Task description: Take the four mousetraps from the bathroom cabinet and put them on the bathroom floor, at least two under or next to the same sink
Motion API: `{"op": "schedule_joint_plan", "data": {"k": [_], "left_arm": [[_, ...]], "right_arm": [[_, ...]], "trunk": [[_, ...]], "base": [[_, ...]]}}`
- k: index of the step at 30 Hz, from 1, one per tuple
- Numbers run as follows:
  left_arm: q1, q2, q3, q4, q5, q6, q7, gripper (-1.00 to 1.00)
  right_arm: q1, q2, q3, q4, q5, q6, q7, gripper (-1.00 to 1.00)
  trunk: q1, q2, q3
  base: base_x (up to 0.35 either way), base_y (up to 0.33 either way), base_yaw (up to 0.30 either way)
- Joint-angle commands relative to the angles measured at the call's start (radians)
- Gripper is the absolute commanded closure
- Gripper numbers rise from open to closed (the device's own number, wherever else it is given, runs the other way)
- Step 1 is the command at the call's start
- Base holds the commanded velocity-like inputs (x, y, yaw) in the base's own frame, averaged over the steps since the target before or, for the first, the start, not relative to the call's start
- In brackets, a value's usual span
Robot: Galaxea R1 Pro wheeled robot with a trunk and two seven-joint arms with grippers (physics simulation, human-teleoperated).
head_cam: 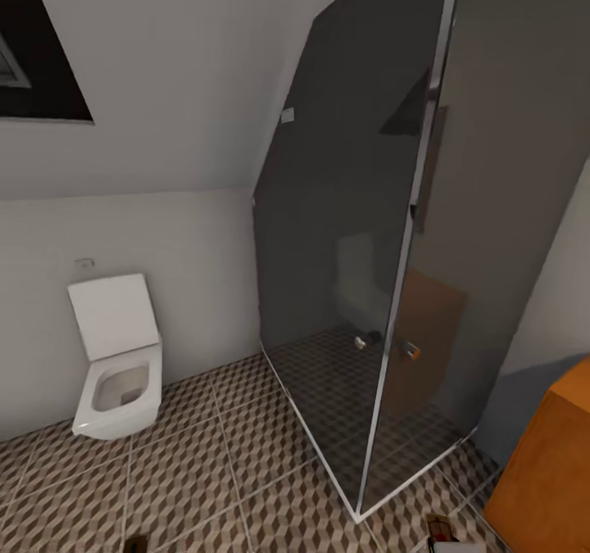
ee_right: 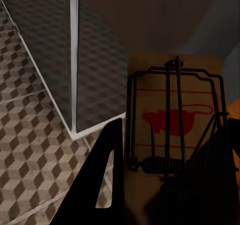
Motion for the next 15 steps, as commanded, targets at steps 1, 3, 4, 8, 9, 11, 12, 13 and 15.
{"op": "schedule_joint_plan", "data": {"k": [1, 3, 4, 8, 9, 11, 12, 13, 15], "left_arm": [[-0.002, 0.0, 0.008, 0.005, 0.002, -0.004, -0.006, 1.0], [-0.002, -0.001, 0.008, 0.005, 0.002, -0.004, -0.006, 1.0], [-0.002, -0.001, 0.008, 0.004, 0.002, -0.004, -0.006, 1.0], [-0.002, 0.001, 0.007, 0.004, 0.001, -0.005, -0.006, 1.0], [-0.002, 0.003, 0.007, 0.004, 0.001, -0.005, -0.007, 1.0], [-0.002, 0.004, 0.007, 0.004, 0.001, -0.005, -0.007, 1.0], [-0.002, 0.004, 0.007, 0.004, 0.001, -0.006, -0.007, 1.0], [-0.002, 0.004, 0.007, 0.004, 0.001, -0.006, -0.007, 1.0], [-0.002, 0.004, 0.007, 0.005, 0.0, -0.005, -0.006, 1.0]], "right_arm": [[0.0, 0.0, 0.009, 0.002, -0.006, -0.003, 0.0, 1.0], [0.0, 0.0, 0.009, 0.002, -0.007, -0.003, 0.0, 1.0], [0.0, 0.0, 0.009, 0.002, -0.007, -0.003, 0.0, 1.0], [0.0, 0.0, 0.008, 0.002, -0.007, -0.004, -0.001, 1.0], [0.0, 0.0, 0.008, 0.002, -0.007, -0.005, -0.002, 1.0], [0.0, -0.001, 0.007, 0.002, -0.007, -0.005, -0.003, 1.0], [0.0, -0.001, 0.007, 0.002, -0.007, -0.006, -0.003, 1.0], [0.0, -0.001, 0.007, 0.002, -0.007, -0.006, -0.003, 1.0], [0.0, -0.001, 0.007, 0.002, -0.007, -0.005, -0.003, 1.0]], "trunk": [[0.0, -0.001, 0.0], [0.0, -0.001, 0.0], [0.0, -0.001, 0.0], [0.0, -0.001, 0.0], [0.0, -0.001, 0.0], [0.0, -0.001, 0.0], [0.0, -0.001, 0.0], [0.0, -0.001, 0.0], [0.0, -0.001, 0.0]], "base": [[0.0, 0.0, 0.3], [0.0, 0.0, 0.3], [0.0, 0.0, 0.3], [0.0, 0.0, 0.3], [0.0, 0.0, 0.3], [0.0, 0.0, 0.3], [0.0, 0.0, 0.3], [0.0, 0.0, 0.3], [0.0, 0.0, 0.295]]}}
